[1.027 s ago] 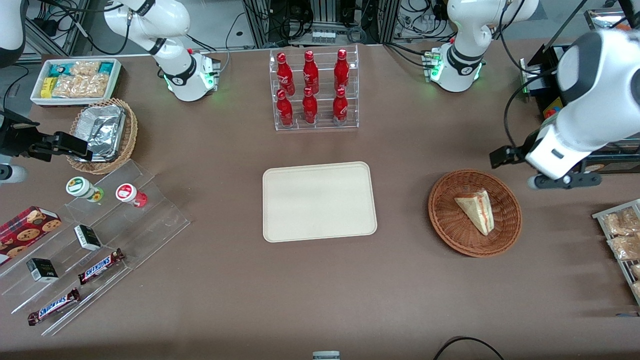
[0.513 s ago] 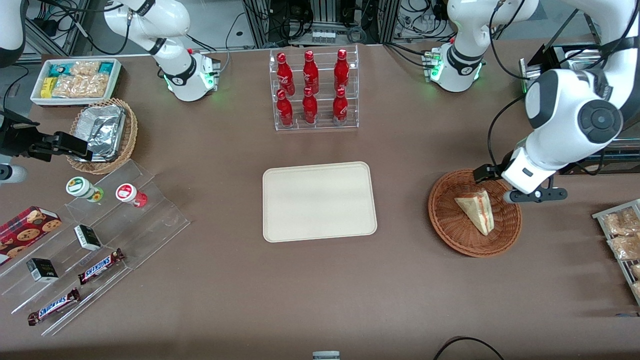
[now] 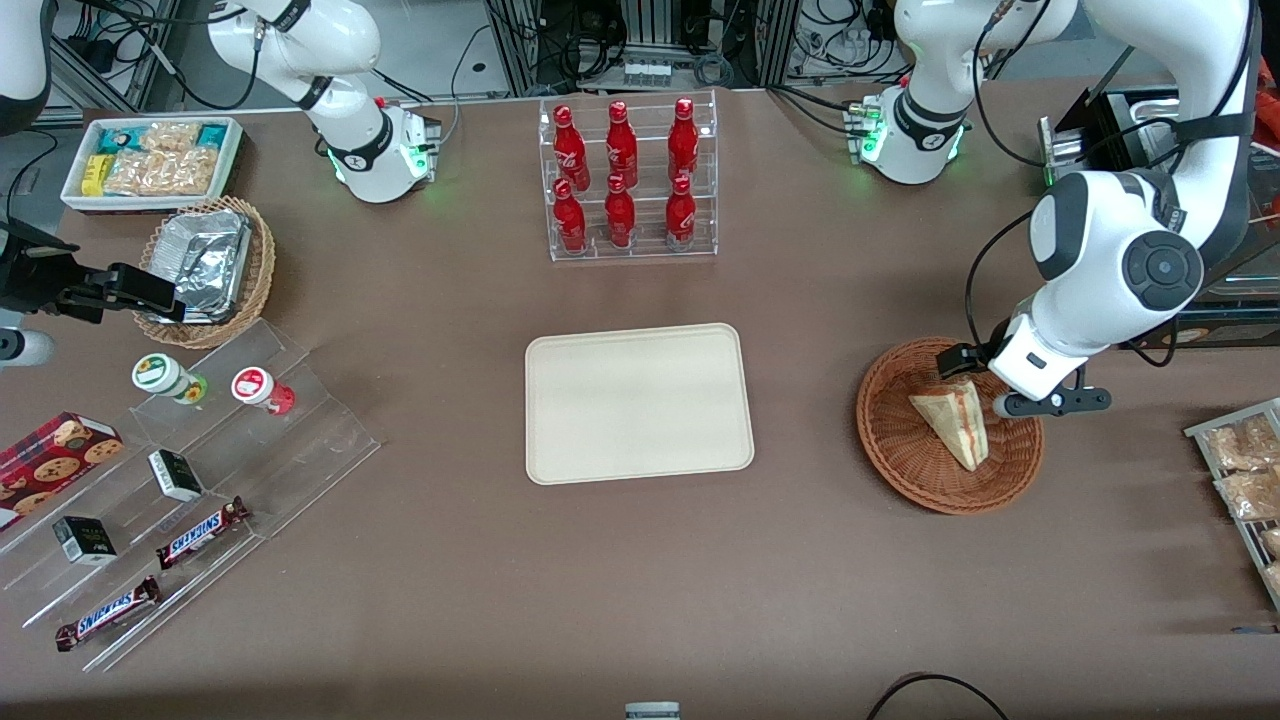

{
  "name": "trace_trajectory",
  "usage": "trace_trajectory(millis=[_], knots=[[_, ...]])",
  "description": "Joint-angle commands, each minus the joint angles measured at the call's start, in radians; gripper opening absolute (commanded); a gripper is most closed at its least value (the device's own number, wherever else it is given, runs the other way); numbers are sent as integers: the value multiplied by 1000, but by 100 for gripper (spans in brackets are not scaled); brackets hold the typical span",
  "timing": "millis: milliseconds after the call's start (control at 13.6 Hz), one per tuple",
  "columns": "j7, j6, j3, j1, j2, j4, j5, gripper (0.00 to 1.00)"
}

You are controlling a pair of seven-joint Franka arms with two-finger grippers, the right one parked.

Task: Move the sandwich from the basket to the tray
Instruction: 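Lower the open left gripper around the wrapped sandwich and close it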

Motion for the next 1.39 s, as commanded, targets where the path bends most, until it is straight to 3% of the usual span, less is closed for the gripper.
trace_trajectory(millis=[0,733,1320], knots=[[-93,20,3,-3,8,-9,8,100],[-360,218,5,42,56,-93,-5,100],[-398,297,2,39,123,-93,-9,100]])
